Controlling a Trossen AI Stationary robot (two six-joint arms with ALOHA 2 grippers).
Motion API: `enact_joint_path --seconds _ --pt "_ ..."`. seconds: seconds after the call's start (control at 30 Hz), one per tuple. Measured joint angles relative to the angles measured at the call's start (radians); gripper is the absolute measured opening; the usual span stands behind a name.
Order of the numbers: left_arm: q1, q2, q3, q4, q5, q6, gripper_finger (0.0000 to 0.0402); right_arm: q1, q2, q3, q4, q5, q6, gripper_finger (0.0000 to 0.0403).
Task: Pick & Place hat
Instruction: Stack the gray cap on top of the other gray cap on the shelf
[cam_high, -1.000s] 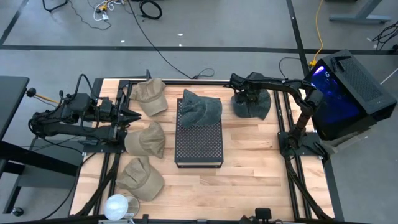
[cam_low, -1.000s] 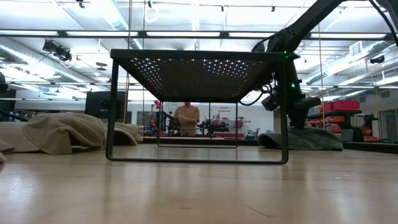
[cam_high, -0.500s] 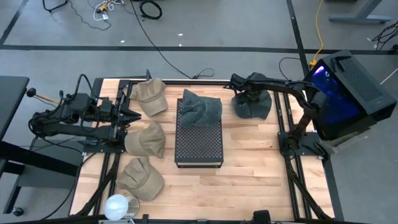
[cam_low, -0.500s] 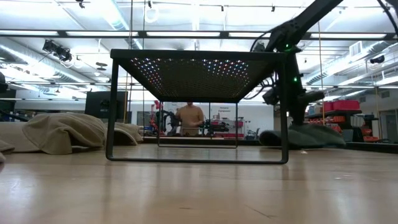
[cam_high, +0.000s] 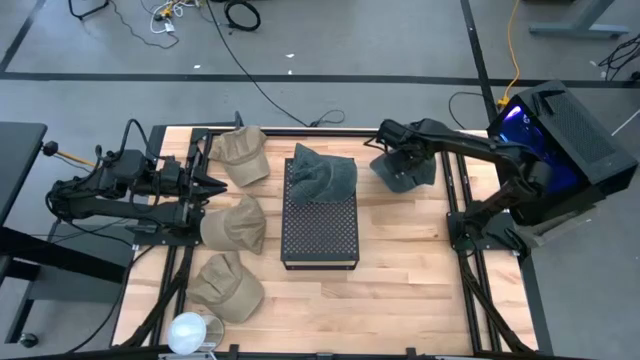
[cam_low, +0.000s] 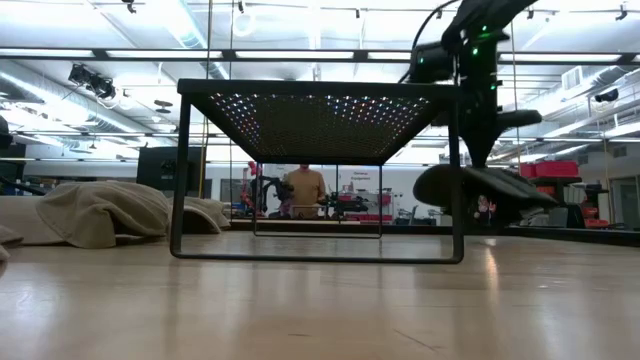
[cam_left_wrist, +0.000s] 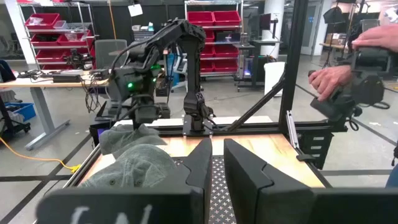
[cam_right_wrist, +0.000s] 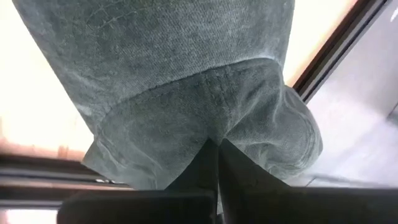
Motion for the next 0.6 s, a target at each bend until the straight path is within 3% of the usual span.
enact_joint_path --seconds 0.6 --pt "0.000 0.000 0.000 0.000 0.000 0.000 0.0048 0.140 -0.140 0.000 -0.056 -0.087 -0.410 0.0000"
